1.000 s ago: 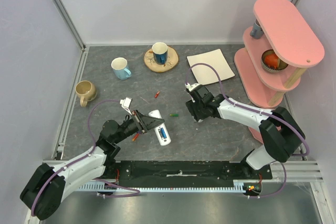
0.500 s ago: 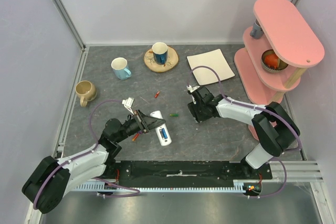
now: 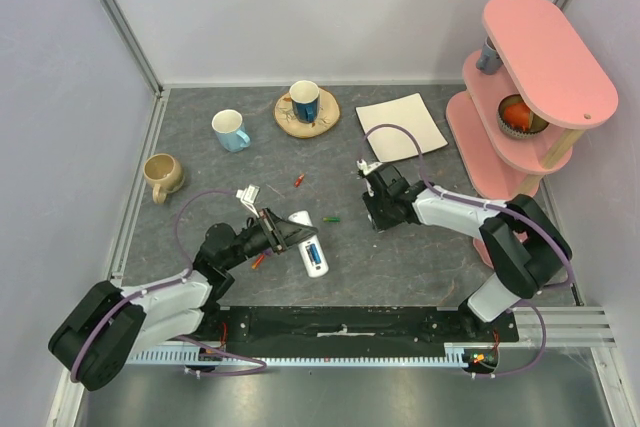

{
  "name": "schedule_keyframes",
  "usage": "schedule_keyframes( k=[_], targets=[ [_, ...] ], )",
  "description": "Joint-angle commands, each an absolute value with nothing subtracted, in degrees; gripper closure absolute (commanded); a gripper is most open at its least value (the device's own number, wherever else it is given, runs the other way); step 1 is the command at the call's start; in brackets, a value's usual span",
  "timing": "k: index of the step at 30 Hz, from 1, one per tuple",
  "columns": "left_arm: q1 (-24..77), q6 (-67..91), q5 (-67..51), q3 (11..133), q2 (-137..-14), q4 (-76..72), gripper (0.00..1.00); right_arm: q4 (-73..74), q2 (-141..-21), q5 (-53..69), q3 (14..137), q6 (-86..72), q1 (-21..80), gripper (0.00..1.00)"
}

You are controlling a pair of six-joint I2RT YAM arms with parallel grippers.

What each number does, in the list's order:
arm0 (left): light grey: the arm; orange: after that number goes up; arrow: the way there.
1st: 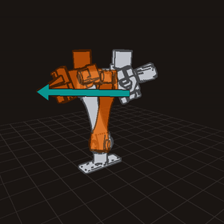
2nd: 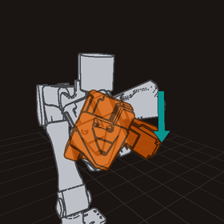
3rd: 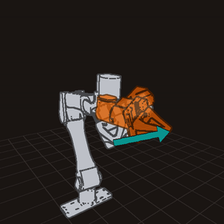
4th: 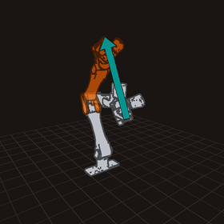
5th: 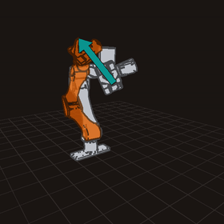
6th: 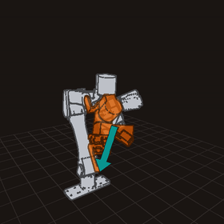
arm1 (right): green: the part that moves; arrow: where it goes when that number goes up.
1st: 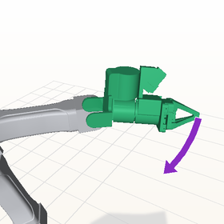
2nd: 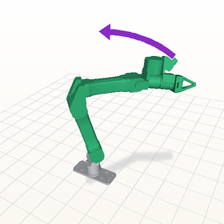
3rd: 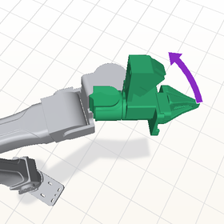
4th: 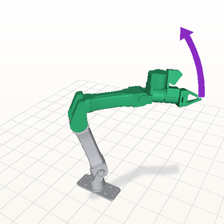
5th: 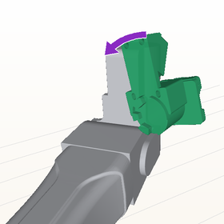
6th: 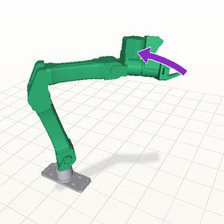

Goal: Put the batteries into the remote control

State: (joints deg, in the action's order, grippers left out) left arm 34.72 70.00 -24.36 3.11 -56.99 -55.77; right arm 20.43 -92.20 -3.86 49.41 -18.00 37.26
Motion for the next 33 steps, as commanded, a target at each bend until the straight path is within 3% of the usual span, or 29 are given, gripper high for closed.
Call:
schedule_keyframes(
  k=[1, 16, 23, 33],
  targets=[
    [34.54, 69.35, -25.58, 6.15, -59.4, -61.43, 0.98, 20.3, -91.42, -0.53, 46.32, -20.91, 37.35, 0.72],
    [35.86, 72.33, -14.78, 11.16, -73.2, -70.73, 0.98, 30.66, -61.45, 1.06, 50.8, -32.07, 41.38, 0.8],
    [40.78, 74.26, -4.68, 11.78, -81.64, -81.73, 0.98, 32.17, -62.4, -5.18, 53.43, -36.65, 52.99, 0.84],
    [42.19, 74.97, -3.43, 13.01, -85.34, -86.04, 0.98, 31.38, -69.86, -8.61, 59.24, -37.79, 59.76, 0.83]
  ],
)
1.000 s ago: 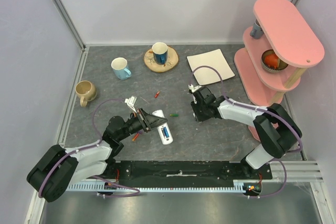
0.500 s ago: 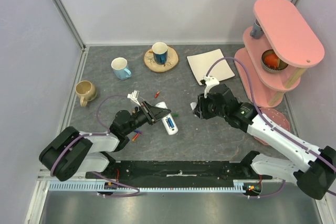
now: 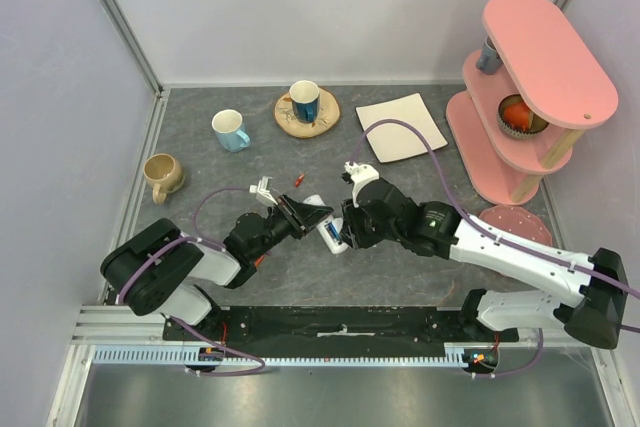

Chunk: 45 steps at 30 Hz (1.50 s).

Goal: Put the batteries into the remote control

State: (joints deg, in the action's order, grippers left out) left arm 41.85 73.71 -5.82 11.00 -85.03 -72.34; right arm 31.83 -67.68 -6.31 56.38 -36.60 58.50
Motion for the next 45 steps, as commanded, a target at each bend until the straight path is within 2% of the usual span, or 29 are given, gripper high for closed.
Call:
schedule_keyframes(
  k=[1, 33, 45],
  targets=[
    [42.19, 75.06, -3.69, 13.01, -85.25, -85.96, 0.98, 31.2, -70.31, -8.61, 59.24, -38.05, 59.94, 0.83],
    [43.15, 76.81, -9.93, 13.45, -85.87, -91.23, 0.98, 29.27, -74.79, -9.67, 60.38, -37.53, 60.29, 0.81],
    [43.24, 77.08, -10.99, 13.01, -88.33, -95.36, 0.98, 36.73, -77.43, -7.03, 64.51, -36.21, 60.29, 0.8]
  ],
)
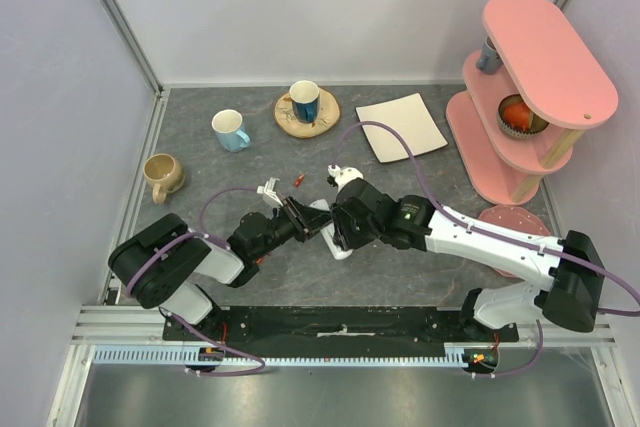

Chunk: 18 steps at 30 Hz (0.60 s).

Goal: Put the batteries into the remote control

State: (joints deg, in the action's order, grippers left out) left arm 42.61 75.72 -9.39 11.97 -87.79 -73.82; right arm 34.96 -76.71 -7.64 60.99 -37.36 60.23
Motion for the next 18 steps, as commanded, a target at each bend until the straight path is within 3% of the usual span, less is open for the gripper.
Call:
schedule_keyframes(
  k=[1, 18],
  targets=[
    [43.24, 76.99, -10.99, 13.01, -88.33, -95.36, 0.98, 37.17, -77.69, -6.86, 65.03, -36.04, 60.29, 0.8],
    [43.33, 76.11, -9.41, 13.27, -87.54, -95.45, 0.98, 39.99, -77.78, -5.19, 65.3, -36.21, 60.29, 0.8]
  ],
)
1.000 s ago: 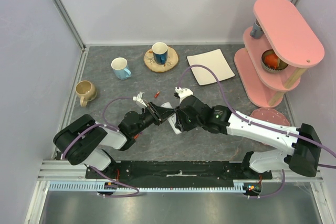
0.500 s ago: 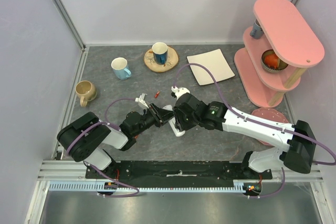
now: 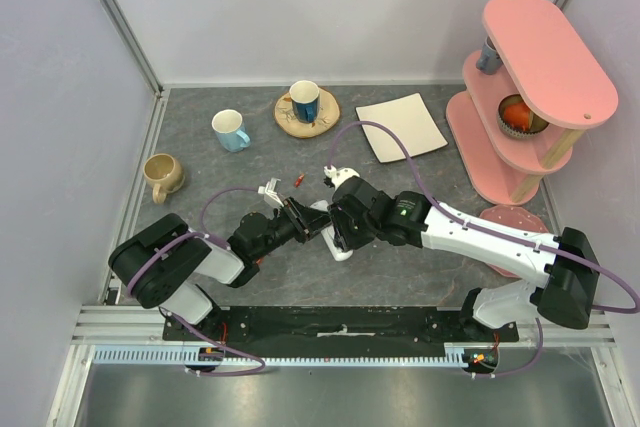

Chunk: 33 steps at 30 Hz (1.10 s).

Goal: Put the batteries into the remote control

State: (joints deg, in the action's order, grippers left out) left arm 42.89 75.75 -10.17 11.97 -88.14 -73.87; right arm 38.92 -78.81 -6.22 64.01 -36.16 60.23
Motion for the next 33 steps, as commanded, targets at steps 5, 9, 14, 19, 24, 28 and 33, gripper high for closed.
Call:
schedule_keyframes(
  k=[5, 9, 14, 19, 24, 28, 33],
  targets=[
    [43.42, 76.11, -9.93, 13.97, -87.54, -95.36, 0.98, 39.9, -77.69, -5.19, 64.6, -36.39, 60.29, 0.8],
    [43.42, 76.2, -10.02, 13.97, -87.45, -95.36, 0.98, 39.81, -78.31, -5.01, 64.42, -36.3, 60.29, 0.79],
    [43.59, 76.38, -10.28, 14.06, -87.45, -95.36, 0.98, 39.29, -79.01, -4.92, 64.42, -36.04, 60.29, 0.77],
    [44.03, 76.46, -10.81, 14.41, -87.36, -95.36, 0.98, 39.02, -79.72, -5.45, 64.69, -35.95, 60.29, 0.74],
    [44.74, 76.47, -10.9, 14.41, -87.1, -95.36, 0.98, 38.5, -79.98, -6.59, 64.16, -35.95, 60.29, 0.69],
    [45.09, 76.46, -10.99, 14.33, -87.1, -95.36, 0.98, 38.32, -79.98, -7.82, 64.34, -35.95, 60.21, 0.64],
    [45.18, 76.55, -10.81, 14.24, -86.92, -95.36, 0.98, 38.41, -79.98, -8.7, 64.86, -35.95, 60.21, 0.53]
  ],
)
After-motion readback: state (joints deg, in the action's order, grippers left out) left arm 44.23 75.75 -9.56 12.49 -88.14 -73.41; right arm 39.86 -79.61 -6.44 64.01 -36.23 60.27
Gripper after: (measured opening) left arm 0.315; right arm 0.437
